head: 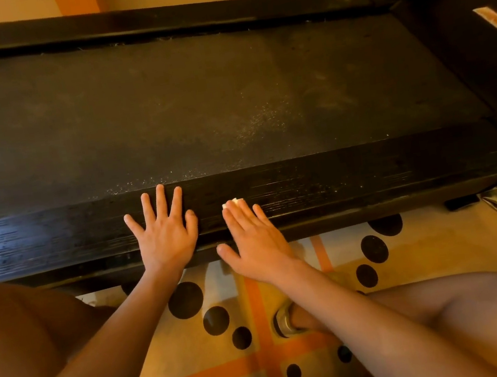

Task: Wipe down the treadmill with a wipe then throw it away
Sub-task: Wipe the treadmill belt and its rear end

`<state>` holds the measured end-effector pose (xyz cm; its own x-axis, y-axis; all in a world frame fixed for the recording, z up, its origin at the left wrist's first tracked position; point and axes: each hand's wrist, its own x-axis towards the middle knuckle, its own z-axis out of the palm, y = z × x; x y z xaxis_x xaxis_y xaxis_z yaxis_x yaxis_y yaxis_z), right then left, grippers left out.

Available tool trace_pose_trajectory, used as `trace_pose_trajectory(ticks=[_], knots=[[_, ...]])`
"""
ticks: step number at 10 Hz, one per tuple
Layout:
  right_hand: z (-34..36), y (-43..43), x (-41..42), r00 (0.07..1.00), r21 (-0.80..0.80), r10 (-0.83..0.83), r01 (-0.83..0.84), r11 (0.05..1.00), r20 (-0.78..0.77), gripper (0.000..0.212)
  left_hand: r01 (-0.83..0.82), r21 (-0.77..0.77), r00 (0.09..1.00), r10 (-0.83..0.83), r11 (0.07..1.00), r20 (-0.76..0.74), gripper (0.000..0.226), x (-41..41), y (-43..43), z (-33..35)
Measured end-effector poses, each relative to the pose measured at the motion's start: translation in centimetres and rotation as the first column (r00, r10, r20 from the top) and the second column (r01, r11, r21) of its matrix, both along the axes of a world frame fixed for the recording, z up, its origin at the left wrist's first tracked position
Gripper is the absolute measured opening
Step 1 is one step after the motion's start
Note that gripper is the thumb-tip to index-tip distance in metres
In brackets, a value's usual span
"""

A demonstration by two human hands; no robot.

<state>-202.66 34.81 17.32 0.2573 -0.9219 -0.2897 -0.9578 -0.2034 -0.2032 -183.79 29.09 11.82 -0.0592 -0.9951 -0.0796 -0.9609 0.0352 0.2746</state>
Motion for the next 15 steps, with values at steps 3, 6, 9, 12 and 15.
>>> trace_pose_trajectory(ticks=[3,6,9,12,15], knots=[[0.7,-4.5,-2.9,0.98,0.0,-0.19,0.19,0.982,-0.055,0.073,0.0,-0.003,1.0,0.0,1.0,-0.013,0.062,0.0,0.0,0.1],[0.1,-1.9,-2.6,0.998,-0.016,-0.026,0.025,1.0,-0.059,0.072,0.007,-0.005,1.0,-0.007,1.0,-0.007,0.062,0.1,-0.1,-0.1],[0.4,-0.2,-1.1,0.998,-0.003,0.042,-0.042,0.999,-0.045,0.075,-0.002,-0.001,1.0,0.002,1.0,0.002,0.062,-0.1,-0.1,-0.1],[0.4,-3.3,-4.8,0.987,-0.019,-0.135,0.134,0.991,-0.091,0.075,0.009,-0.009,1.0,-0.009,1.0,-0.011,0.067,0.1,0.0,0.0],[0.0,-1.4,-5.5,0.996,-0.035,-0.02,0.017,0.999,-0.086,0.075,0.015,0.003,1.0,-0.015,1.0,-0.011,0.062,0.1,0.0,0.0]])
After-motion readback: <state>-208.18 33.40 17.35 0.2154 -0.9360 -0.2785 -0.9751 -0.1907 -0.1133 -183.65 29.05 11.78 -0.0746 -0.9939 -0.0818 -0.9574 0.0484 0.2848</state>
